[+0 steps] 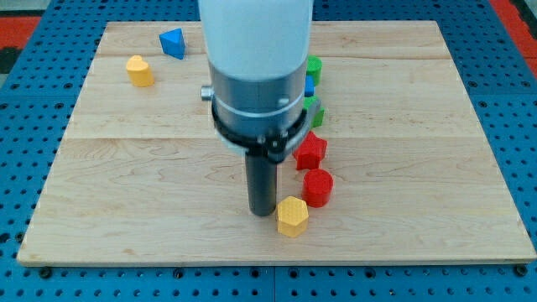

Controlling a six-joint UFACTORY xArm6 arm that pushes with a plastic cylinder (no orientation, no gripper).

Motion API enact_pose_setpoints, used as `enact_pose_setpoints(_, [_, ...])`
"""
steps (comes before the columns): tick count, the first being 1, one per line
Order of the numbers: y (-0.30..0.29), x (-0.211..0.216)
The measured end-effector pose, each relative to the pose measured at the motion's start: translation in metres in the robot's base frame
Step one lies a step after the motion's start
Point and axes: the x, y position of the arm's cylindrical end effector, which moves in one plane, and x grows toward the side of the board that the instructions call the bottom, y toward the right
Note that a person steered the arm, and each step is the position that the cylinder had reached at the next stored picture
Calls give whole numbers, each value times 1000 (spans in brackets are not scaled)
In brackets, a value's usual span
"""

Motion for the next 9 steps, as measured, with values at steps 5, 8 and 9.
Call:
enact_pose_setpoints(5, [-124, -91])
enact_pose_setpoints(8, [-201, -255])
enact_pose_setpoints(9, [-194, -265])
